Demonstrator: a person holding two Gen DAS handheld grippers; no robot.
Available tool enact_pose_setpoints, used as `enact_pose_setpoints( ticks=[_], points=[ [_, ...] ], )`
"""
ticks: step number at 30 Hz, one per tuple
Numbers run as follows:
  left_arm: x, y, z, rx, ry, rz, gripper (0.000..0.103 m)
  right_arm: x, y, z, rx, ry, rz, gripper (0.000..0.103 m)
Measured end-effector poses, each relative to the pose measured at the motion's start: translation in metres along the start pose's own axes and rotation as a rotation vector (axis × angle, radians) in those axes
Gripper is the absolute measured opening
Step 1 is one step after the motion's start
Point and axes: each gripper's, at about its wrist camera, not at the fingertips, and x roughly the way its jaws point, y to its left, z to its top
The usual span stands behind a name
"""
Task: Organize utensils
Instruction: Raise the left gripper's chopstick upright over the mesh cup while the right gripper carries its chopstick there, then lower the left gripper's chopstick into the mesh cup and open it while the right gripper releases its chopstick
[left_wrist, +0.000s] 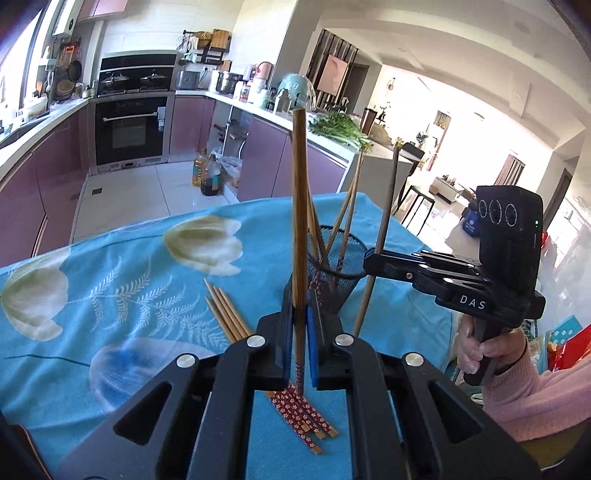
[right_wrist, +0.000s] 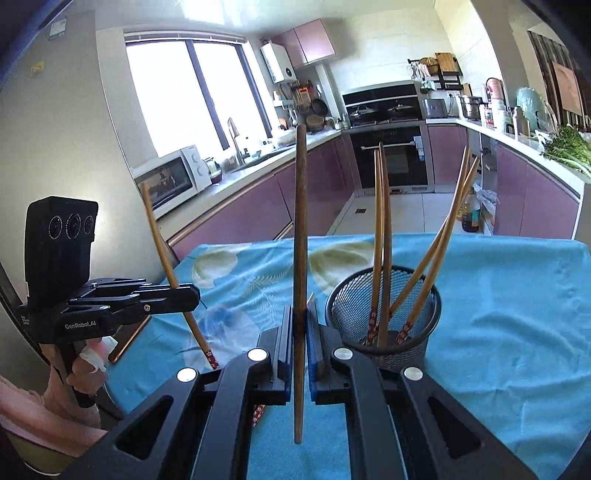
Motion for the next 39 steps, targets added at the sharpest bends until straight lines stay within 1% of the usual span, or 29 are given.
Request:
enact_pose_setpoints(
  ticks=[15, 24, 27, 32, 35, 39],
  points=[
    [-0.002, -0.025, 0.054, 0.047, -0.114, -0.056, 0.007, -0.032, -0.01, 0.041, -0.03, -0.12, -0.026, 0.006],
    [-0.001, -0.041, 0.088, 0.091, -0.17, -0.065, 0.007, -0.044, -0.013, 0.06, -0.045, -0.182, -0.054, 0.006],
    [0.006, -0.044, 0.096, 0.099, -0.172, -0.06, 0.007, -0.044, -0.016, 0.063, -0.046, -0.193, -0.066, 0.006],
    [0.02, -0.047, 0.097, 0.116, -0.154, -0.039, 0.007, -0.033, -0.021, 0.065, -0.043, -0.187, -0.085, 0.006],
    [0.031, -0.049, 0.096, 0.129, -0.128, -0.016, 0.007, -0.023, -0.027, 0.065, -0.033, -0.17, -0.095, 0.006],
    [0.048, -0.049, 0.089, 0.146, -0.07, -0.005, 0.007, -0.009, -0.034, 0.059, -0.018, -0.127, -0.1, 0.006]
  ],
)
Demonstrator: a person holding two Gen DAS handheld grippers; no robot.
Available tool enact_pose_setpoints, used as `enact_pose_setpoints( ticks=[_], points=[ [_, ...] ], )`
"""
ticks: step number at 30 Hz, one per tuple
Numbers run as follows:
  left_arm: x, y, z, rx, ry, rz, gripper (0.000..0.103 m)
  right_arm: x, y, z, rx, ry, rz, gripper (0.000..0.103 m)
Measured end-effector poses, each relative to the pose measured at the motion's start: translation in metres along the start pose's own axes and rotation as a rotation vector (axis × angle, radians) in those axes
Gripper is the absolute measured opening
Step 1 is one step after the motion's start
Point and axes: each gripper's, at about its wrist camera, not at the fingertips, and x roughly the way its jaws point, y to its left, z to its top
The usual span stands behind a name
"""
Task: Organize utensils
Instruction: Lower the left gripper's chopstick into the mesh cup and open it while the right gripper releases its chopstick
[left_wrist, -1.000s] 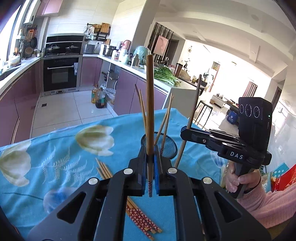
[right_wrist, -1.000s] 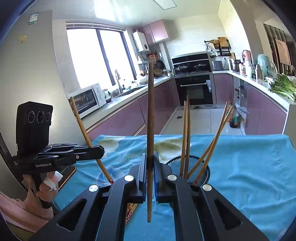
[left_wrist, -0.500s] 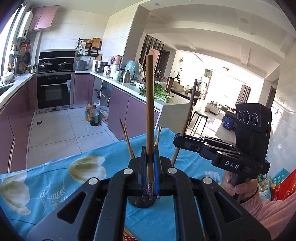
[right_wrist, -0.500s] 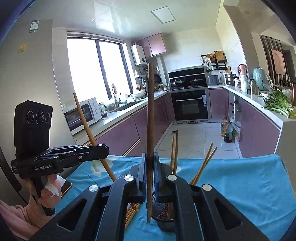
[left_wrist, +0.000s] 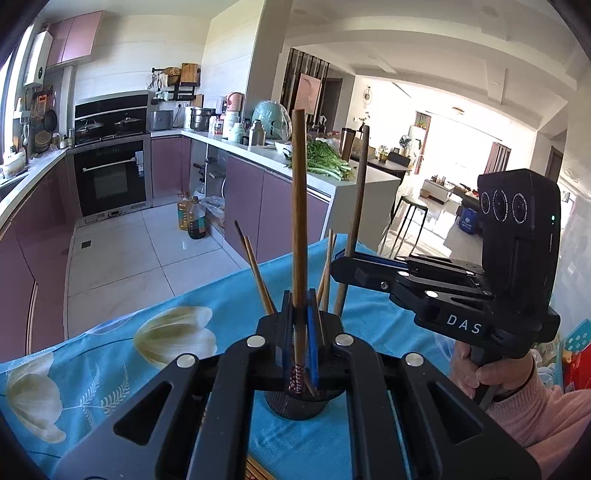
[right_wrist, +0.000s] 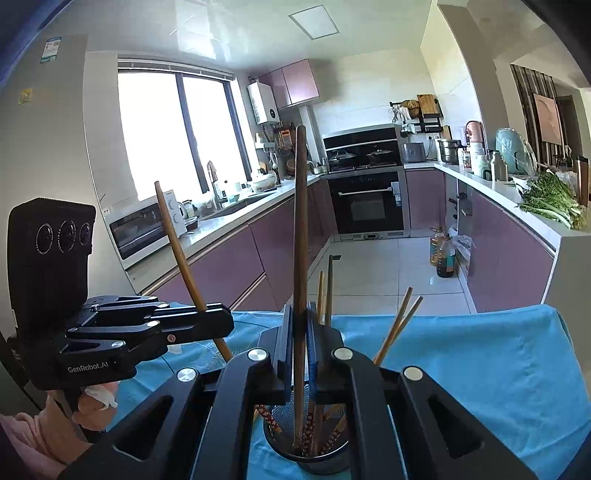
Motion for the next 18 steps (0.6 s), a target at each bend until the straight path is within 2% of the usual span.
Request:
enact_pose_setpoints(
  ticks=[10, 18],
  points=[
    [0.032, 0.002, -0.019, 0.026, 0.159, -0.021, 0.007, 0.025, -0.005, -0.022, 0.024, 0.126, -0.009, 0.006],
    [0.061, 0.004, -0.025, 0.024, 0.227, -0.019, 0.007, 0.04, -0.007, -0.028, 0.046, 0.17, -0.017, 0.007]
  ],
)
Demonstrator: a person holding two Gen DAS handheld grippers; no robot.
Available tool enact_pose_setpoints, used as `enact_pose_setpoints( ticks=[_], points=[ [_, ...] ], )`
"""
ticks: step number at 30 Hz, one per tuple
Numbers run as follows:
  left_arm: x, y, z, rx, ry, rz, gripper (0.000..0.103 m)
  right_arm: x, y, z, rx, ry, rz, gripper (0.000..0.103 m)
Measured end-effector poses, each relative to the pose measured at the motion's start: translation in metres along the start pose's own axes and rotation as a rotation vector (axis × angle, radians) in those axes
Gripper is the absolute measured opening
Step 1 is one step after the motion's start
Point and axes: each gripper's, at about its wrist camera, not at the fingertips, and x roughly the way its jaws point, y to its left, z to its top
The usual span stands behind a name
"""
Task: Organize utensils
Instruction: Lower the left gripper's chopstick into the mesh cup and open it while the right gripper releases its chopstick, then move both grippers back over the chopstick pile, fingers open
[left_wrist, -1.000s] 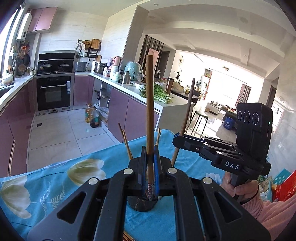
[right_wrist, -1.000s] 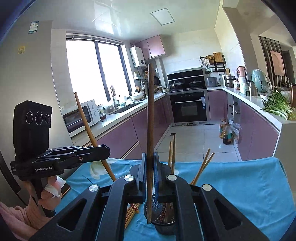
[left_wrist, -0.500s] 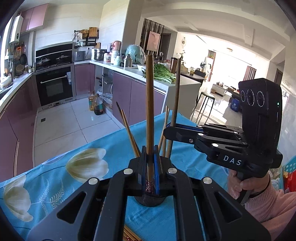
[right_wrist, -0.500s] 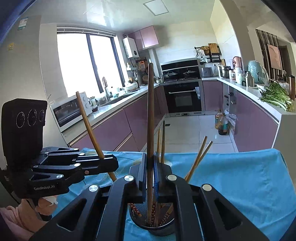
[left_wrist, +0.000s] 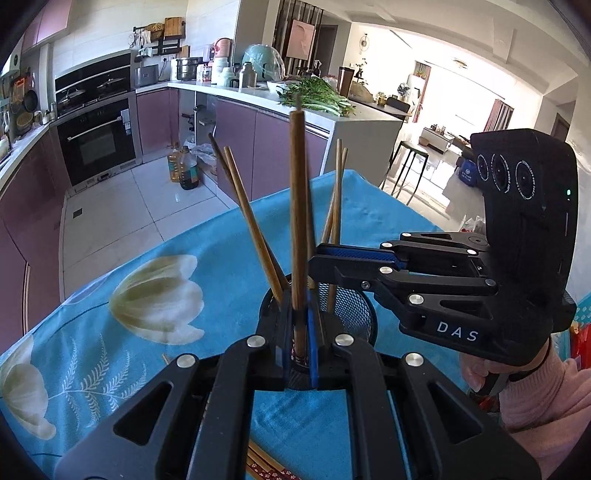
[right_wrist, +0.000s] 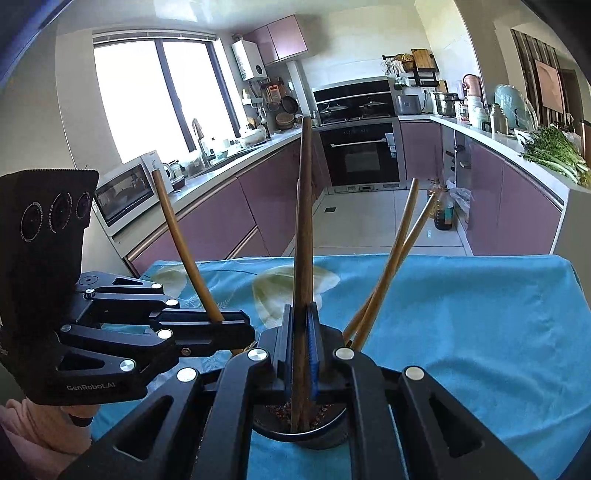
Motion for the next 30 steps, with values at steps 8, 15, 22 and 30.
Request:
enact_pose_setpoints(
  ticks=[8, 15, 22, 30],
  points=[
    [0.008, 0.005, -0.002, -0.023, -0.006, 0.008, 0.018, 0.0, -0.004, -0.003, 0.027, -0.007, 0.004, 0.007],
    [-0.01, 0.012, -0.013, -0.061, -0.07, 0.052, 0.03, -0.01, -0.004, -0.006, 0.026, -0.032, 0.01, 0.019],
    [-0.042, 0.014, -0.036, -0.075, -0.146, 0.125, 0.036, -0.022, 0.007, -0.013, 0.009, -0.049, 0.035, 0.024],
    [-0.077, 0.028, -0.07, -0.13, -0.2, 0.231, 0.049, -0.037, 0.032, -0.025, -0.057, -0.055, 0.112, 0.037]
  ],
)
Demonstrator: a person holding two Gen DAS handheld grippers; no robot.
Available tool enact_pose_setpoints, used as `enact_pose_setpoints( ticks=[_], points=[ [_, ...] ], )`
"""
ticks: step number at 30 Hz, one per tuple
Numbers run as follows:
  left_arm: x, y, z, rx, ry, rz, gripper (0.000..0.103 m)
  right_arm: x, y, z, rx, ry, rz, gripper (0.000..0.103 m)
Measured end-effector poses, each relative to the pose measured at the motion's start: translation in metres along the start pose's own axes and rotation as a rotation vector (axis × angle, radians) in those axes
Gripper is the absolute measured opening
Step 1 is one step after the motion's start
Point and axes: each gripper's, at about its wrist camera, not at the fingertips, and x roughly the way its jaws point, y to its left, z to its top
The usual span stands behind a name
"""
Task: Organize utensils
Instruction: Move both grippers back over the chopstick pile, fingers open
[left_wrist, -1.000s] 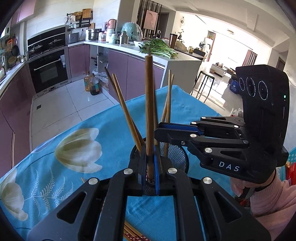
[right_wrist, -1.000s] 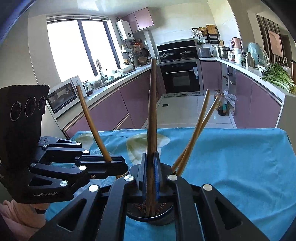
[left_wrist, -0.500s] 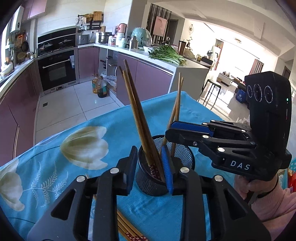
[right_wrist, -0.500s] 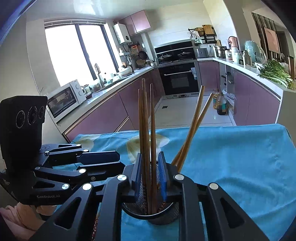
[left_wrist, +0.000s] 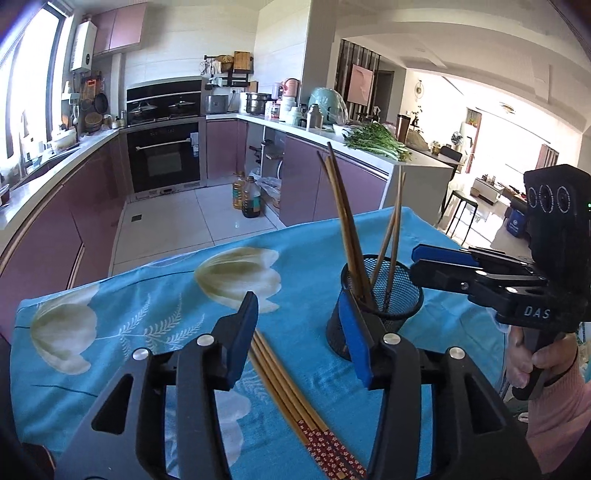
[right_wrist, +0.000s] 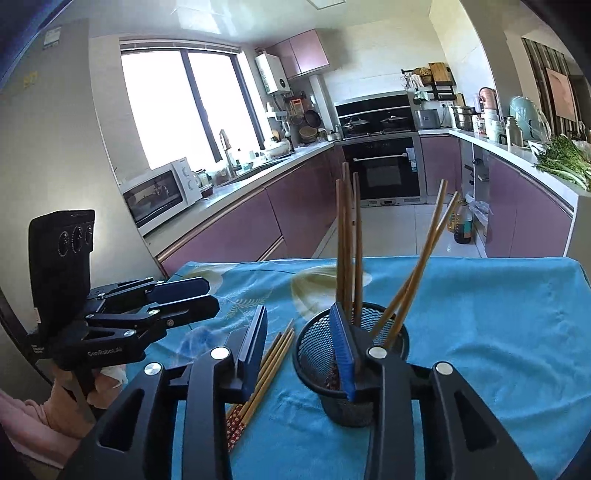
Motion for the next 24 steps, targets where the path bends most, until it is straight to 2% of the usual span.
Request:
enact_pose_setpoints(
  ticks=[2, 8, 15, 24],
  points=[
    [-0.005, 0.006, -0.007, -0.017, -0.004, 0.03, 0.053, 0.003, 0.012, -0.005, -0.031, 0.025, 0.025, 0.044],
    [-0.01, 0.021, -0.034, -0.042, 0.029, 0.1, 0.054, 0.028, 0.031, -0.03, -0.069, 0.127, 0.061, 0.045],
    [0.004, 0.031, -0.061, -0.085, 0.109, 0.123, 0.054, 0.064, 0.039, -0.062, -0.042, 0.25, 0.058, 0.045],
    [0.019, 0.032, -0.081, -0.091, 0.166, 0.14, 0.054, 0.077, 0.038, -0.073, -0.035, 0.301, 0.027, 0.045]
  ],
)
